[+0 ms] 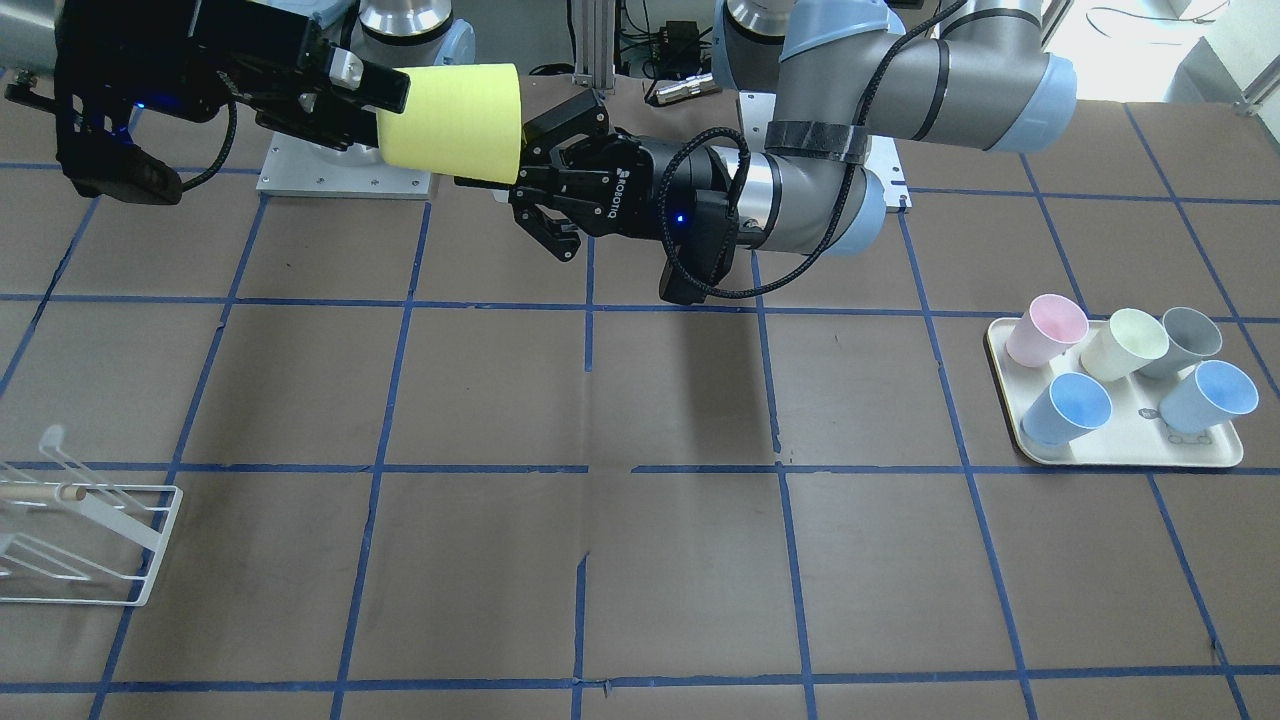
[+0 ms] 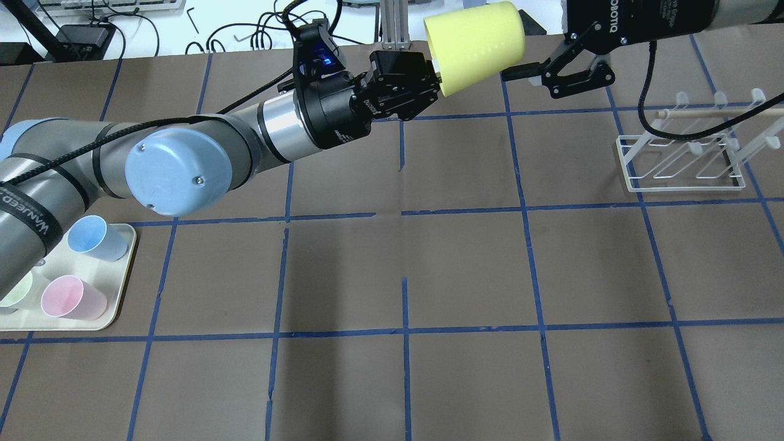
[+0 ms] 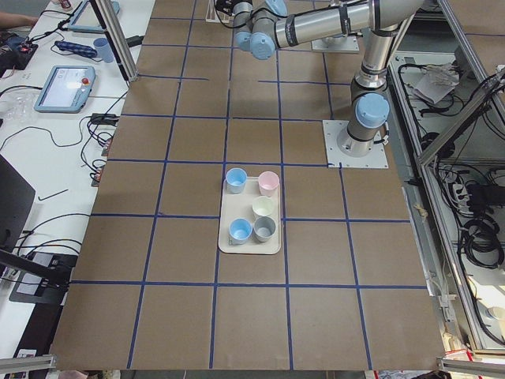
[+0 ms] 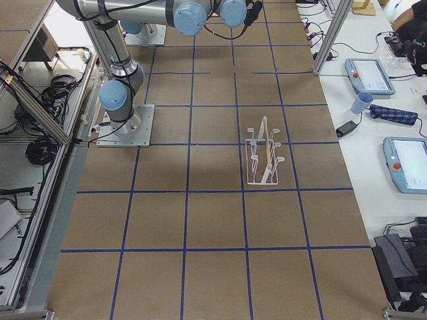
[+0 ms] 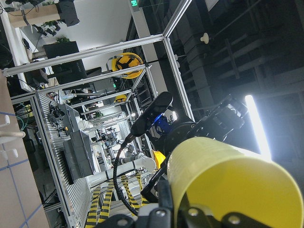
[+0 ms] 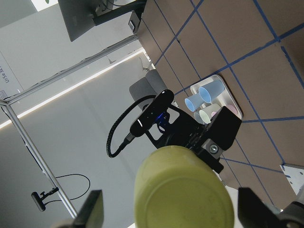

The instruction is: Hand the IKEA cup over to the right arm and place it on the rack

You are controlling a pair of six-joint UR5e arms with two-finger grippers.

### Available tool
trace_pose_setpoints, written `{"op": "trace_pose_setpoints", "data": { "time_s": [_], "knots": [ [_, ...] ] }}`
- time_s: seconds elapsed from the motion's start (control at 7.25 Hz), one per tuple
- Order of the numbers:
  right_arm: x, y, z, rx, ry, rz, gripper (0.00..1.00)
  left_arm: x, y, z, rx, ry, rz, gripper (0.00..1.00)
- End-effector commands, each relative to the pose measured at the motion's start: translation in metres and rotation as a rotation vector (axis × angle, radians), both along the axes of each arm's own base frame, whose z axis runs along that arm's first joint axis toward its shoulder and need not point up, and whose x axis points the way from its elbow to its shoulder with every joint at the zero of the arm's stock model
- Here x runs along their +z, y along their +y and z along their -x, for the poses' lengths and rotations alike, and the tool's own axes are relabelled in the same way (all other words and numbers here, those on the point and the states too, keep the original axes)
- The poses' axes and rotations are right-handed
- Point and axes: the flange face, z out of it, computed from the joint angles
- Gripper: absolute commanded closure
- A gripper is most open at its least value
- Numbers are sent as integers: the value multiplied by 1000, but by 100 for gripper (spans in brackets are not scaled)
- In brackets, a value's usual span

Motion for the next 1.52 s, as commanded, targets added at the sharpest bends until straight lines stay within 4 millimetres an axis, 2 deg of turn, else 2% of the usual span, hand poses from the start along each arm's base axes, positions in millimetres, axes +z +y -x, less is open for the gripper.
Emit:
{"op": "trace_pose_setpoints", "data": {
  "time_s": [0.0,0.28,0.41,0.55,0.69,0.83,1.38],
  "knots": [
    [-2,-1,-2,7,2,-4,0,-1,1,0,-3,-3,-1,100],
    [-4,-1,-2,8,2,-7,24,-3,1,0,-8,-8,-3,100],
    [-4,-1,-2,8,2,-7,33,-1,1,0,-8,-8,0,100],
    [-4,-2,-2,8,3,-6,38,-1,0,0,-8,-8,0,99],
    [-4,-2,-2,8,2,-7,41,-5,-2,0,-11,-8,-22,60],
    [-5,-3,-2,8,1,-10,41,0,0,0,-19,-3,-41,31],
    [-3,-5,0,4,4,-1,56,6,-1,-6,-13,-2,-39,29]
  ]
}}
